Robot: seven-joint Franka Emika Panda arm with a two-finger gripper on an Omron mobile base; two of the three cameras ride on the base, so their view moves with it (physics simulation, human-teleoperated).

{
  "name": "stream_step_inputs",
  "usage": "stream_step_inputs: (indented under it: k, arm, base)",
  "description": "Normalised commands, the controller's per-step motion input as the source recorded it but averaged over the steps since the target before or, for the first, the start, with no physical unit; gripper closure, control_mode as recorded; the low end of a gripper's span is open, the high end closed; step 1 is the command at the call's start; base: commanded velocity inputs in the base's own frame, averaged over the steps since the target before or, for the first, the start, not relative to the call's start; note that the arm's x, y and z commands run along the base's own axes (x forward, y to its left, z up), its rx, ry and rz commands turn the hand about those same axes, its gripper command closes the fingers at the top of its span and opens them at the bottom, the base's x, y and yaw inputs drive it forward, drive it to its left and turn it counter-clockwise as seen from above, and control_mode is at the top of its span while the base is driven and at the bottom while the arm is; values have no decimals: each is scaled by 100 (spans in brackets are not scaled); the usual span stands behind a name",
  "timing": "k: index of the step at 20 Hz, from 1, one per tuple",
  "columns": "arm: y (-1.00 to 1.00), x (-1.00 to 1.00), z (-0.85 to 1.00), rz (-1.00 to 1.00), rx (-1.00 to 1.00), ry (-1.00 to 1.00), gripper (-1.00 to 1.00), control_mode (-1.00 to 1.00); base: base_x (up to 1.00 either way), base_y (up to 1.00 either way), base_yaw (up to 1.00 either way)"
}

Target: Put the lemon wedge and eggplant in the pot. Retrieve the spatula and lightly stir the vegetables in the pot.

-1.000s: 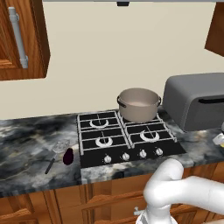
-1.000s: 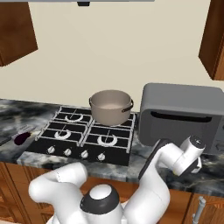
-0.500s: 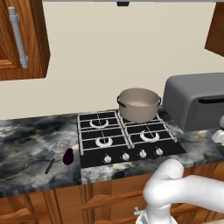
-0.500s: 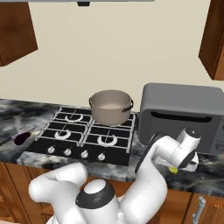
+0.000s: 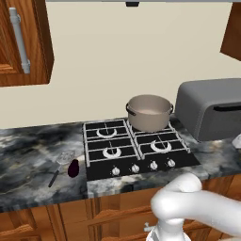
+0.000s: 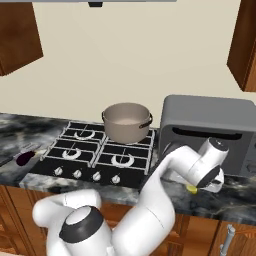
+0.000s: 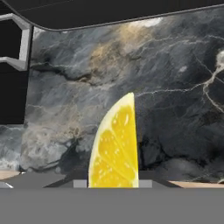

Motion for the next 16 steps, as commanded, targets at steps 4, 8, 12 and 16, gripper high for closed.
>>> stream_step_inputs:
  k: [4, 8, 12, 16]
  arm:
    - [73, -35, 37, -22, -8, -11, 100, -100]
    - [79, -23, 43, -22, -19, -4, 100, -100]
    - [81, -27, 53, -22, -7, -1, 100, -100]
    - [94, -2, 51, -18, -4, 0, 100, -100]
  base:
    - [0, 0, 0]
    - [0, 0, 0]
    - [0, 0, 0]
    - [0, 0, 0]
